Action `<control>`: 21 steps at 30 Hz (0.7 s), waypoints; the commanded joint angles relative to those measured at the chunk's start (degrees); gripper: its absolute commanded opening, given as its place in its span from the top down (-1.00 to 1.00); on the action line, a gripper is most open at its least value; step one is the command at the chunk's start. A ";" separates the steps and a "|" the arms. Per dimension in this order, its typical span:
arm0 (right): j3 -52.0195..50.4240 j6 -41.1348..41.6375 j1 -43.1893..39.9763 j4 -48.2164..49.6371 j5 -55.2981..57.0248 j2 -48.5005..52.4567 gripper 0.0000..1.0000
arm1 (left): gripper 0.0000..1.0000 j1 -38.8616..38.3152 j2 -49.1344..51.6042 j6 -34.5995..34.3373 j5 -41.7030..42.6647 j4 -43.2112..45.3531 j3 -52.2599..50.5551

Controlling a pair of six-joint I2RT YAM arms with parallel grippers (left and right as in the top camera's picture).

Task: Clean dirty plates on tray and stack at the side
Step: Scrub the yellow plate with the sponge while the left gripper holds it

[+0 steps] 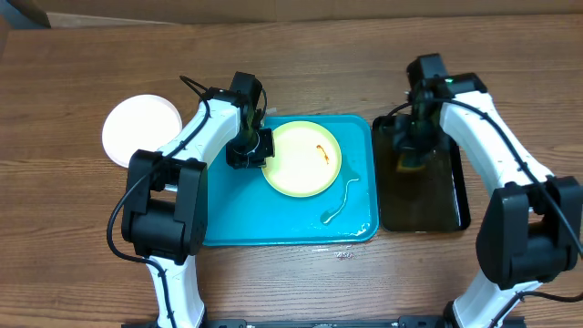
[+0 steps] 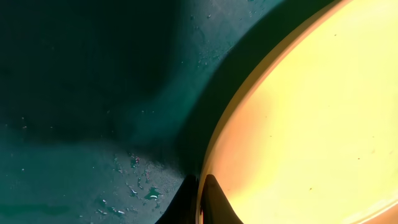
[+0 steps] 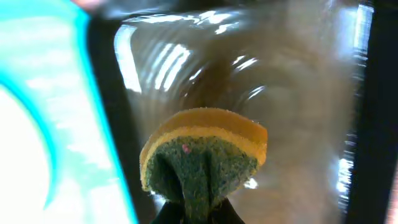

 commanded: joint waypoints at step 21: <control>6.64 -6.14 28.74 17.75 21.29 8.68 0.92 | 0.91 -0.48 0.96 0.50 -0.33 0.44 -0.20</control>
